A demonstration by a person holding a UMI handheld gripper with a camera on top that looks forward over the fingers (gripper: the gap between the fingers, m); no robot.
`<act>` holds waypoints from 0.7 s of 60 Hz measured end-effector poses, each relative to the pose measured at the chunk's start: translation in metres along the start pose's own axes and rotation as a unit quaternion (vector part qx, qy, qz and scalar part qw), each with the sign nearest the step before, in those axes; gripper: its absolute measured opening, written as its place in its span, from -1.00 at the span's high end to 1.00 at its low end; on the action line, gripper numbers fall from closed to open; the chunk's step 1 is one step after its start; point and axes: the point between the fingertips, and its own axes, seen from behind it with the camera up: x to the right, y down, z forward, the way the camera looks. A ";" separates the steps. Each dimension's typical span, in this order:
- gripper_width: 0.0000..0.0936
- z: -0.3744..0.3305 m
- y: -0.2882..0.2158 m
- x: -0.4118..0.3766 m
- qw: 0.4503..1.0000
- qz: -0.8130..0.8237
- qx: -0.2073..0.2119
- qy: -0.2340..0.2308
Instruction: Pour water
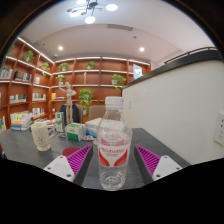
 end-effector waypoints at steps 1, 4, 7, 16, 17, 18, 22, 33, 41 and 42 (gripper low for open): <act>-0.86 0.003 -0.001 0.001 1.000 0.000 0.001 0.000; -0.75 0.011 -0.001 0.000 1.000 0.000 -0.001 0.000; -0.51 0.017 -0.003 0.000 1.000 0.002 0.003 0.000; -0.05 0.018 -0.007 -0.004 1.000 -0.005 0.016 -0.002; 0.02 0.021 -0.009 -0.004 1.000 -0.009 0.017 -0.002; 0.02 0.020 -0.008 -0.006 1.000 -0.010 0.018 -0.003; 0.21 0.020 -0.008 -0.010 0.999 -0.019 0.026 -0.009; 0.21 0.022 -0.009 -0.022 0.998 -0.058 0.019 -0.015; 0.21 0.030 -0.010 -0.029 0.989 -0.151 0.003 -0.002; 0.21 0.034 -0.010 -0.029 0.986 -0.166 0.004 -0.002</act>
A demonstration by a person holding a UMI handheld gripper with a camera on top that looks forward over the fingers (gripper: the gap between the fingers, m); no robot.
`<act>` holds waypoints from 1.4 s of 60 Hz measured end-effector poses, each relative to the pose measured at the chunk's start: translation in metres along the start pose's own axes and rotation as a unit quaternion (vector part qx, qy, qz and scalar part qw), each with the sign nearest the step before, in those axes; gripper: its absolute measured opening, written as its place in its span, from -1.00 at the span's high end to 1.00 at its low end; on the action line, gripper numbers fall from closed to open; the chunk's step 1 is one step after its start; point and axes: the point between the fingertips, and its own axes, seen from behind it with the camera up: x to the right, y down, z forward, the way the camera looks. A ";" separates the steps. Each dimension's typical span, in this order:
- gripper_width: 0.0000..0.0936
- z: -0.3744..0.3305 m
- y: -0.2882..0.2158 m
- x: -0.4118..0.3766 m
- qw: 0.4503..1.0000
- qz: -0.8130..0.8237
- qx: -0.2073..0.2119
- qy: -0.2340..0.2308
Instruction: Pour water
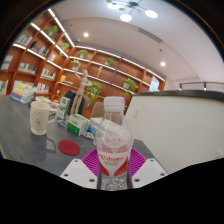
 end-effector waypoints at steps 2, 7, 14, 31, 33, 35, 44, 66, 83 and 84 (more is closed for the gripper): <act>0.21 -0.001 -0.008 -0.009 0.999 -0.036 0.000 0.008; 0.21 0.009 -0.028 -0.027 0.990 -0.137 -0.005 0.013; 0.21 0.029 -0.058 -0.059 0.963 -0.269 -0.001 0.013; 0.22 0.064 -0.130 -0.121 0.834 -0.549 0.029 0.037; 0.22 0.068 -0.134 -0.125 0.818 -0.574 0.030 0.038; 0.21 0.071 -0.138 -0.129 0.799 -0.599 0.030 0.042; 0.21 0.084 -0.157 -0.140 0.698 -0.711 0.048 0.068; 0.21 0.099 -0.174 -0.155 0.565 -0.817 0.059 0.101; 0.21 0.090 -0.158 -0.151 0.698 -0.711 0.061 0.058; 0.21 0.089 -0.156 -0.151 0.720 -0.690 0.059 0.052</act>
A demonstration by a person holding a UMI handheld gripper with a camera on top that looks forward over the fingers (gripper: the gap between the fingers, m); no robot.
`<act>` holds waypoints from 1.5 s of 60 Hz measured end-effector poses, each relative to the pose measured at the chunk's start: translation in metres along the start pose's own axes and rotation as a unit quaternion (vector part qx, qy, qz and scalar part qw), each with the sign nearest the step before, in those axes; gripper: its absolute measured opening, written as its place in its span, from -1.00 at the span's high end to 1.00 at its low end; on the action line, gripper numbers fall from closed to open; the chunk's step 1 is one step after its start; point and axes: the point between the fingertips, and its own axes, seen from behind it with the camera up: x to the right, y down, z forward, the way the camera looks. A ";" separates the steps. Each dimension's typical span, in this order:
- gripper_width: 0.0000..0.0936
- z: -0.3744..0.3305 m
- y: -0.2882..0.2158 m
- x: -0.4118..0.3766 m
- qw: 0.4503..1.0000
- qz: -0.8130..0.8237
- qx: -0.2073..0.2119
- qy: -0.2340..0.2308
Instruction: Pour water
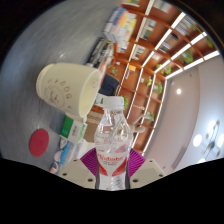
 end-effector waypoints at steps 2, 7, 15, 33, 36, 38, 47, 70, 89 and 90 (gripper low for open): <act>0.21 -0.003 0.001 -0.005 0.998 0.063 0.002 -0.016; 0.21 -0.008 0.007 -0.012 0.976 0.214 0.004 -0.042; 0.18 -0.012 0.007 -0.022 0.903 0.421 0.027 -0.075; 0.18 0.000 0.002 -0.049 0.629 0.762 0.083 -0.133; 0.18 0.003 0.004 -0.057 0.604 0.781 0.084 -0.133; 0.18 0.005 0.007 -0.062 0.592 0.790 0.084 -0.134; 0.18 0.011 0.009 -0.085 0.578 0.800 0.088 -0.132; -0.10 0.009 0.011 -0.086 0.586 0.797 0.081 -0.121; -0.75 -0.055 0.021 -0.104 0.603 0.787 0.013 -0.125; -0.76 -0.062 0.021 -0.104 0.602 0.788 0.010 -0.125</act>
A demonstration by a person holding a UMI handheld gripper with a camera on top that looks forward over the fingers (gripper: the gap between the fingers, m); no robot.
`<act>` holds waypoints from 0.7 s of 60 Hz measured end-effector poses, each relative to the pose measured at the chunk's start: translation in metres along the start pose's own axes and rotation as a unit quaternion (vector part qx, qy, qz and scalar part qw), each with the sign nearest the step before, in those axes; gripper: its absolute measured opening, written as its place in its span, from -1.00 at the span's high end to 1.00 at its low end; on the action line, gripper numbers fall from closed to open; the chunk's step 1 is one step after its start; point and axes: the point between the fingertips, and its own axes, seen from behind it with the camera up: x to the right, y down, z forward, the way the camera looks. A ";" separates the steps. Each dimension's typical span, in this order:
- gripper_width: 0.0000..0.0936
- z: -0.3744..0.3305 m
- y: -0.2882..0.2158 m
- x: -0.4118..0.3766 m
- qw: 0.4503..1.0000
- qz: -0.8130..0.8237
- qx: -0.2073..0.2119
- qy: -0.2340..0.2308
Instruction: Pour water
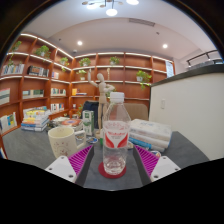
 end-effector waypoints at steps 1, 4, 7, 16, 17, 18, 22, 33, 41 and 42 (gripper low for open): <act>-0.77 -0.007 0.001 0.000 1.000 0.001 -0.003 0.003; -0.78 -0.025 0.008 -0.002 1.000 0.006 -0.015 0.012; -0.79 -0.044 0.012 -0.007 0.999 0.016 -0.021 0.020; -0.79 -0.094 0.024 -0.018 0.997 0.041 -0.049 0.043; -0.79 -0.099 0.026 -0.018 0.997 0.044 -0.053 0.046; -0.79 -0.104 0.026 -0.018 0.996 0.046 -0.058 0.049; -0.80 -0.117 0.027 -0.020 0.995 0.050 -0.060 0.055; -0.79 -0.149 0.007 -0.022 0.996 0.044 -0.038 0.065; -0.80 -0.166 -0.011 -0.022 0.997 0.042 -0.021 0.068; -0.80 -0.167 -0.012 -0.022 0.997 0.041 -0.019 0.068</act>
